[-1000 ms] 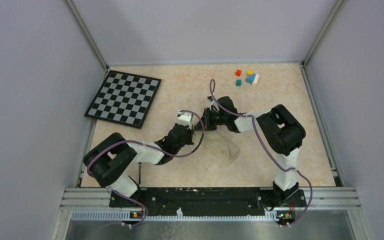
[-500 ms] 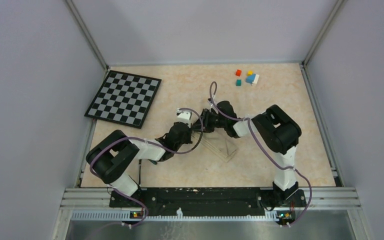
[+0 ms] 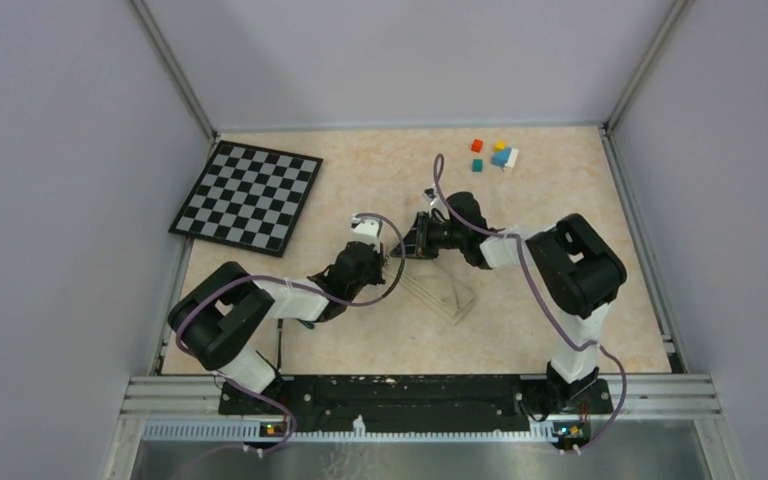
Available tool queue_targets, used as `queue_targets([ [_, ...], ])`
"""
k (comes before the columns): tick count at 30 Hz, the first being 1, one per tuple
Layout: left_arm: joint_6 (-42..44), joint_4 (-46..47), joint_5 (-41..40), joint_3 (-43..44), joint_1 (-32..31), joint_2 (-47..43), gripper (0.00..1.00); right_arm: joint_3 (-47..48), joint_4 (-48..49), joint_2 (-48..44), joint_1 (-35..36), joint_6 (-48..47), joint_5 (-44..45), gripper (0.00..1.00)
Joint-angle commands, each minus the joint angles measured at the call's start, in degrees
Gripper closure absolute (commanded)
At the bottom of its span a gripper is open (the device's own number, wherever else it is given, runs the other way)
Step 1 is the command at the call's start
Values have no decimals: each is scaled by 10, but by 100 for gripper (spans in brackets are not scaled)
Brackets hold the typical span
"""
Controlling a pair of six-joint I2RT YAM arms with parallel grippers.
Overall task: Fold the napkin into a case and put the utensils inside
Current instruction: Grasp the top corner of the smaller rectangle folded napkin from the folded napkin.
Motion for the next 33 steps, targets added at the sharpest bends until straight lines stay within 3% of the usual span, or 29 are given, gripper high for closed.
queue_targets([
  [1, -1, 28, 3, 2, 2, -25, 100, 36, -13, 32, -7, -23, -10, 95],
  [11, 4, 28, 9, 9, 2, -27, 100, 65, -1, 94, 12, -18, -11, 100],
  [19, 4, 24, 5, 8, 3, -31, 100, 70, -32, 61, 18, -35, 13, 100],
  [26, 8, 23, 2, 1, 3, -36, 100, 70, -38, 49, -7, -34, 6, 86],
  [33, 7, 25, 5, 2, 3, -34, 100, 90, -38, 77, -8, -36, 3, 88],
])
